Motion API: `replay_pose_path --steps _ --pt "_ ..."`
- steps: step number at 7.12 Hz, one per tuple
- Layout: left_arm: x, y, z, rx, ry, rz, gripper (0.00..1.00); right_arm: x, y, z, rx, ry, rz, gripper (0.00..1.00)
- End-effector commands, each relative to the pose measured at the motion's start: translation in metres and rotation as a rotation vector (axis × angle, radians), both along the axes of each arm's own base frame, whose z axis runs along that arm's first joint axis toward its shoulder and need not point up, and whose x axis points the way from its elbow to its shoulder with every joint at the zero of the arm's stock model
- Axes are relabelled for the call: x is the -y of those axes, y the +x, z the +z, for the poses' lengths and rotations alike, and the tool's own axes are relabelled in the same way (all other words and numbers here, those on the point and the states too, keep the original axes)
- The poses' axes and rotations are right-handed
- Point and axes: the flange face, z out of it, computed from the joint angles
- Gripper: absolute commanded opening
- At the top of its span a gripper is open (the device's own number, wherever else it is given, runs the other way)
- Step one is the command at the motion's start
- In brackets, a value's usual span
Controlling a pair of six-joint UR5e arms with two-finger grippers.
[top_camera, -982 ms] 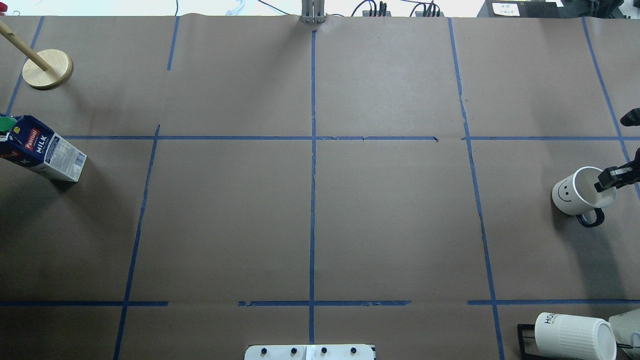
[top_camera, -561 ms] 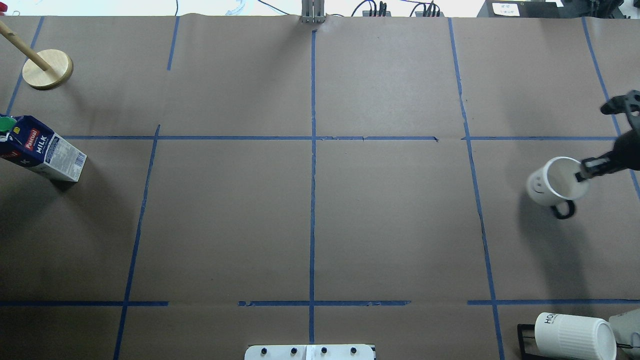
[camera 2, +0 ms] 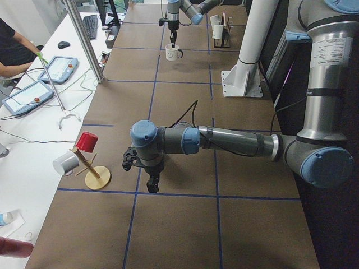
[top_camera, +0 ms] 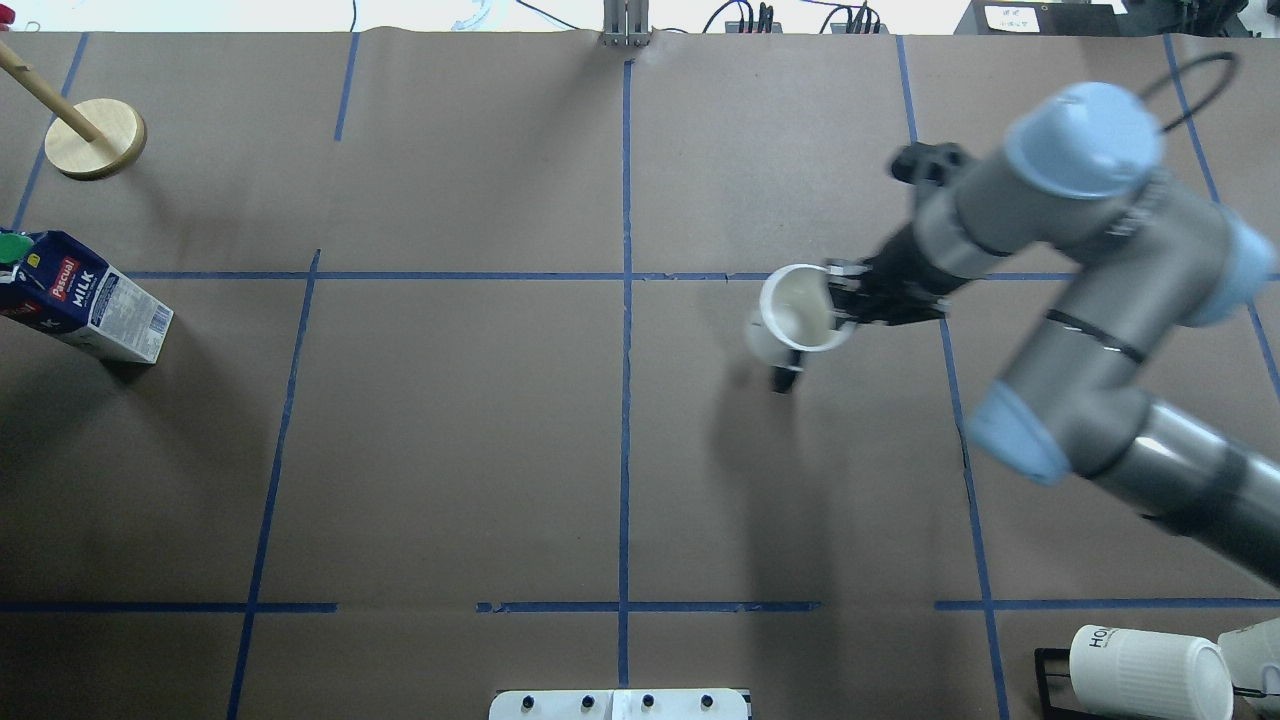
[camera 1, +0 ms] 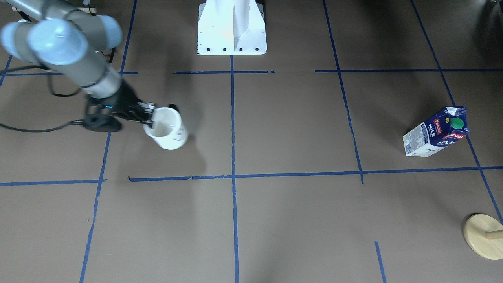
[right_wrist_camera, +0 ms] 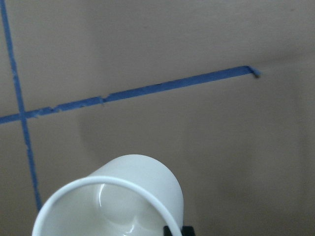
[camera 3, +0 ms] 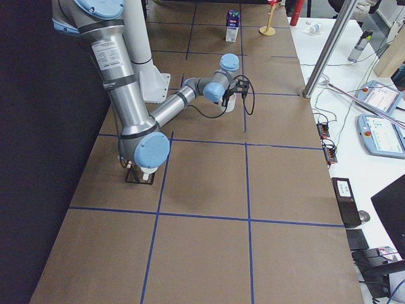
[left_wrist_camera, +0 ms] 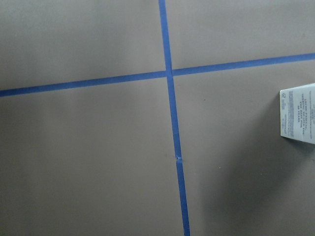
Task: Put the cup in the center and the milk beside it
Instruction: 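Carry the white mug with the right gripper to the table center and set it down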
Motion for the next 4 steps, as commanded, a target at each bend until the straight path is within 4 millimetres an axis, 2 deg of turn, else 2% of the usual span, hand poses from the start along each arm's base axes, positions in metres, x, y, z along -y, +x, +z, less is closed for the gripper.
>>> replay_pose_path --steps 1,2,4 --pt "0.0 0.0 0.0 -0.001 0.002 0.0 1.0 0.045 -0.082 -0.061 -0.04 -0.102 0.108 0.0" --pt "0.0 0.0 0.0 -0.001 -0.001 0.0 1.0 0.054 -0.088 -0.055 -0.071 -0.091 0.142 0.0" --pt "0.0 0.002 -0.002 -0.03 0.0 -0.002 1.0 0.053 -0.095 -0.048 -0.085 -0.097 0.14 0.02"
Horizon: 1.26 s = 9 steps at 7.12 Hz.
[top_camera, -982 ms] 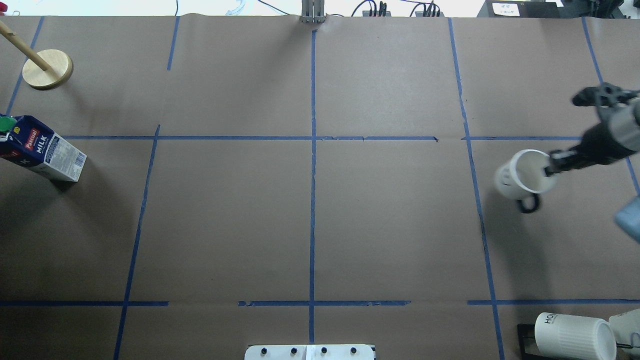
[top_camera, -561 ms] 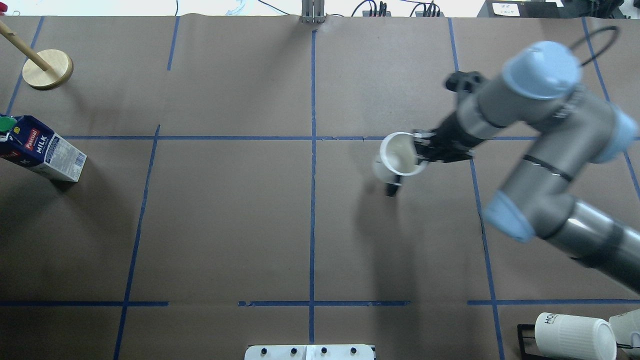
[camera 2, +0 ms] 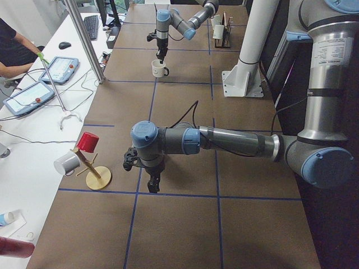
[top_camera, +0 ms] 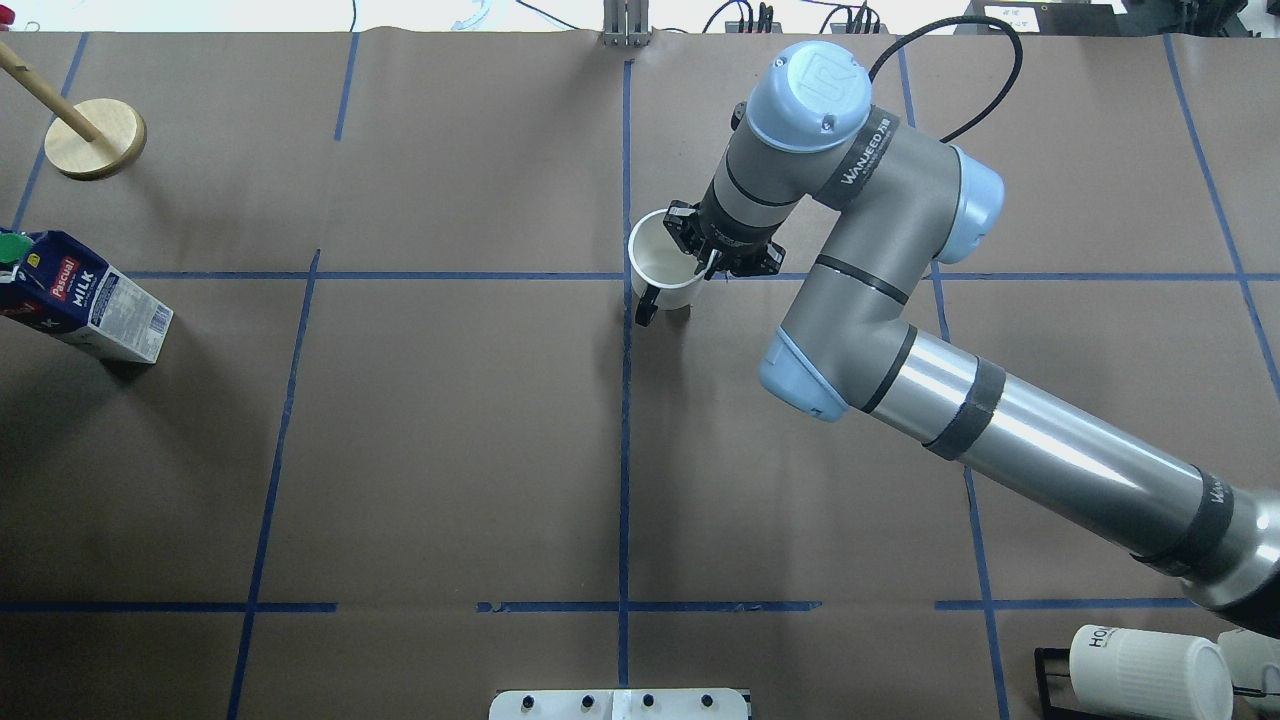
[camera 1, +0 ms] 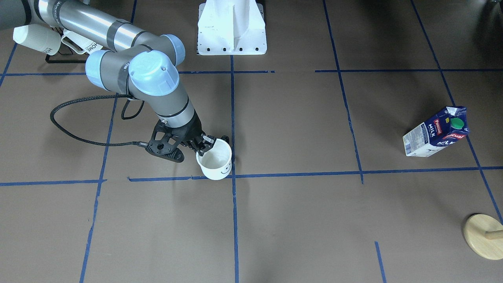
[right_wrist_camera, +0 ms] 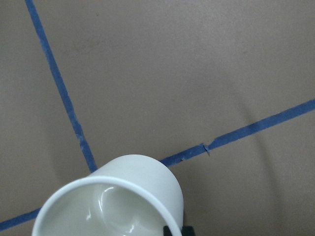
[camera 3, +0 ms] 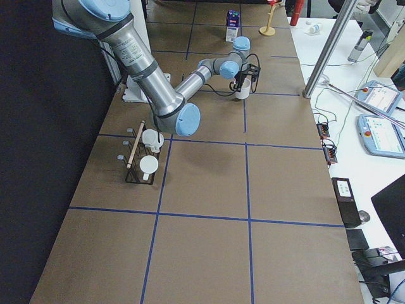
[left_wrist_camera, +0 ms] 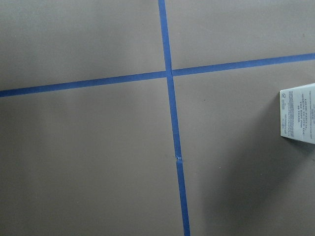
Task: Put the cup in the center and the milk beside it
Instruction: 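Carry the white mug with the right gripper to the table center and set it down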
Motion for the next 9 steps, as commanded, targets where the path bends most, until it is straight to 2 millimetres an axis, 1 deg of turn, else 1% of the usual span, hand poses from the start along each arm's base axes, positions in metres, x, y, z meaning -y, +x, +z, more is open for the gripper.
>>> replay_pose_path --steps 1,4,5,6,7,8,9 --pt "0.001 0.001 -0.002 -0.016 0.002 -0.001 1.0 -0.004 -0.012 0.003 -0.004 0.001 -0.008 0.06" --pt "0.001 0.001 -0.008 -0.016 0.012 -0.002 1.0 -0.012 -0.019 -0.001 0.01 0.007 -0.018 0.07" --pt "0.001 0.001 -0.008 -0.016 0.013 -0.001 1.0 -0.016 -0.023 -0.001 0.011 0.008 -0.025 0.16" --pt "0.001 0.001 -0.011 -0.018 0.019 -0.001 1.0 -0.021 -0.027 -0.001 0.026 0.021 -0.033 0.32" --pt "0.002 0.002 -0.022 -0.019 0.042 0.0 1.0 -0.022 -0.028 -0.003 0.029 0.022 -0.036 0.83" --pt "0.003 0.005 -0.035 -0.021 0.068 0.007 1.0 -0.023 -0.026 -0.005 0.037 0.024 -0.037 0.99" --pt "0.006 0.022 -0.056 -0.057 0.086 0.02 1.0 -0.02 -0.01 -0.015 0.059 0.033 -0.037 1.0"
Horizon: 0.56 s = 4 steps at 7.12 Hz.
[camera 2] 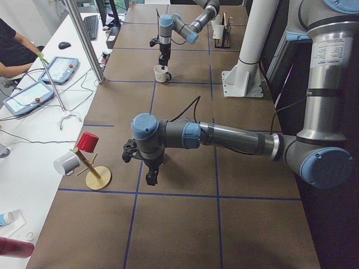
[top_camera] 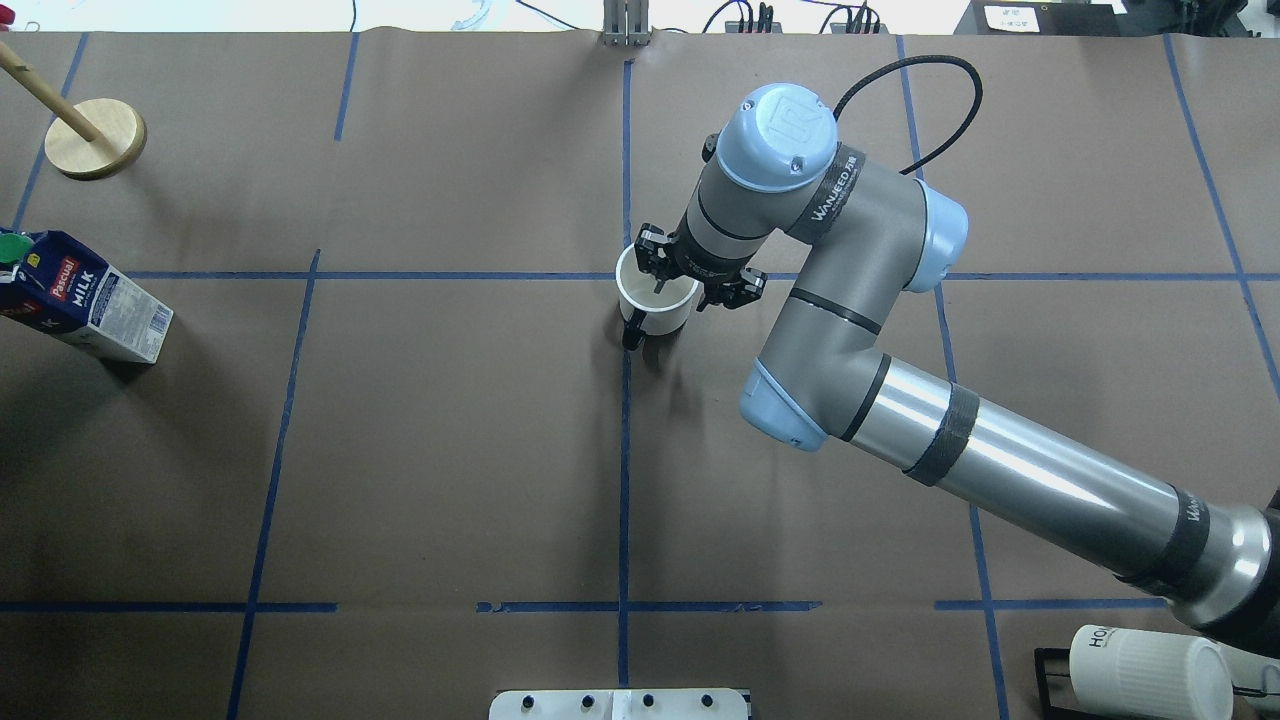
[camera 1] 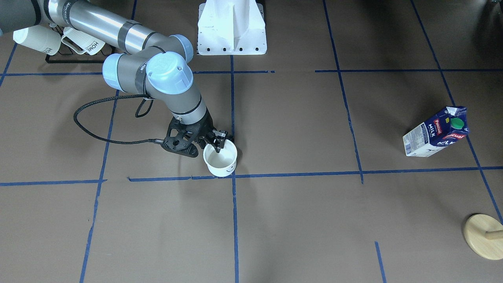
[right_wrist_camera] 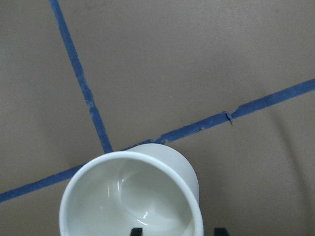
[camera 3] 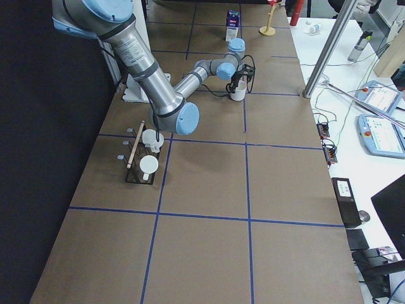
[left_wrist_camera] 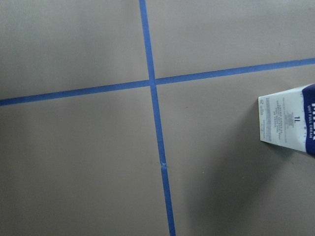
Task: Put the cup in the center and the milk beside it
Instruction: 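Open the right gripper and lift it away from the mug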
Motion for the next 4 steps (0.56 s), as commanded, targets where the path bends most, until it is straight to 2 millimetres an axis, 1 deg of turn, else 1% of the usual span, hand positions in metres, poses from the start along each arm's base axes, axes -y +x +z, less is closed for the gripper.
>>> replay_pose_path --steps 1,2,3,4 --pt "0.0 0.017 -0.065 -0.048 0.009 -0.074 1.0 0.015 0.078 -0.003 0.075 -0.017 0.007 1.0" --pt "-0.008 0.032 -0.108 -0.056 -0.016 -0.149 1.0 0.025 0.159 0.026 0.119 -0.038 -0.001 1.0" --pt "-0.008 0.059 -0.123 -0.065 -0.045 -0.145 1.0 0.023 0.205 0.061 0.107 0.006 -0.03 1.0" --pt "0.0 0.096 -0.137 -0.071 -0.039 -0.088 1.0 0.013 0.234 0.108 0.063 0.057 -0.068 1.0"
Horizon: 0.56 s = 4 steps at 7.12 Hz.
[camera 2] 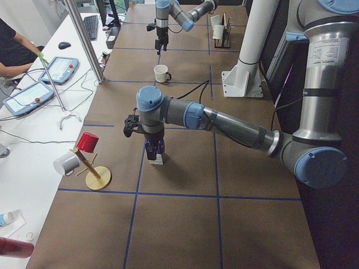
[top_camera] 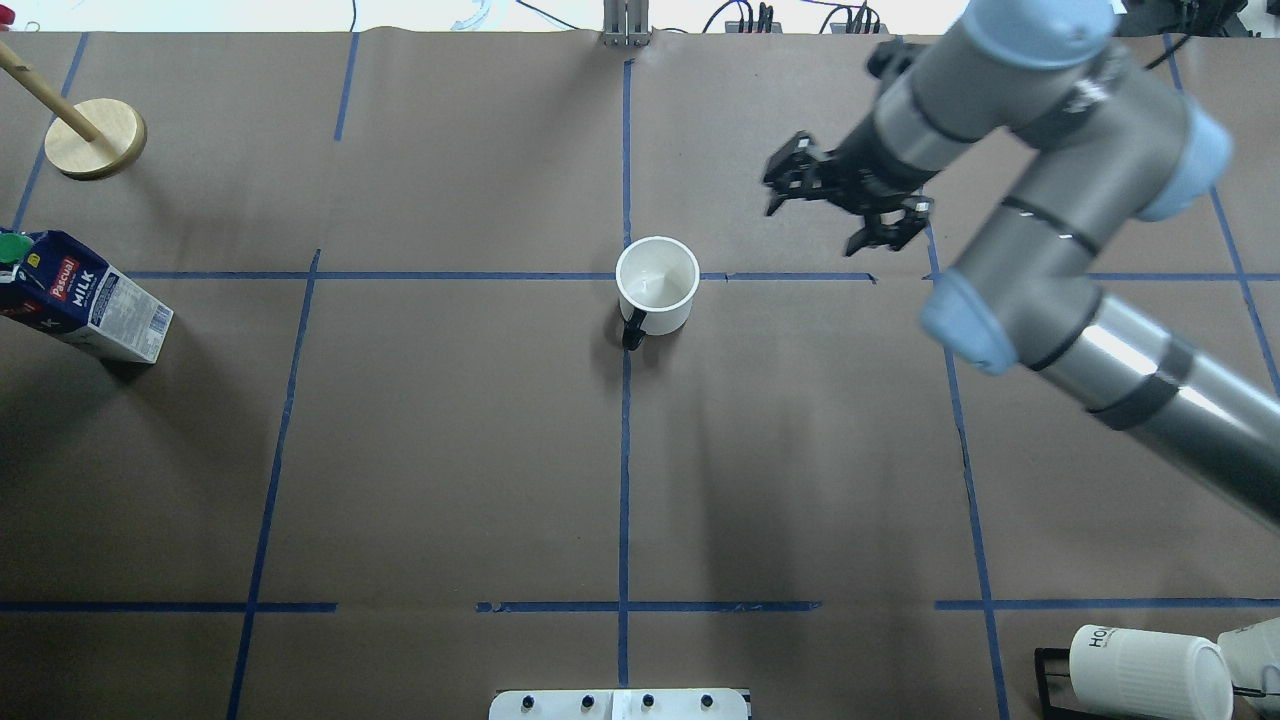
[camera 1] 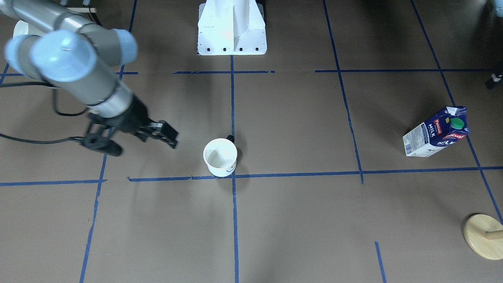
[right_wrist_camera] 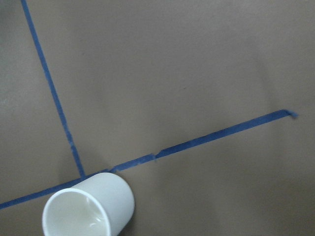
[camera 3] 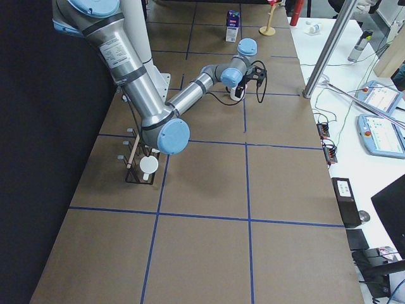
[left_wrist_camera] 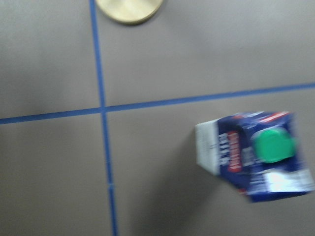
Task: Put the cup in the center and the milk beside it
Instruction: 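Open the right gripper and lift it away from the mug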
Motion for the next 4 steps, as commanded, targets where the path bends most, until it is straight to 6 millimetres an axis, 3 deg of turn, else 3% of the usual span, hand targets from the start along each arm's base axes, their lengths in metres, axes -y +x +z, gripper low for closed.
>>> replay_pose_path --steps 1,2,4 --pt "0.009 0.064 -0.012 -0.006 -0.059 0.053 1.0 -0.012 0.058 0.074 -0.056 0.08 -0.06 1.0" --pt "0.017 0.079 -0.006 -0.002 -0.082 0.067 1.0 -0.013 0.056 0.082 -0.069 0.075 -0.059 1.0" --pt "0.033 0.09 0.019 0.074 -0.072 0.062 1.0 -0.014 0.055 0.085 -0.076 0.075 -0.057 1.0"
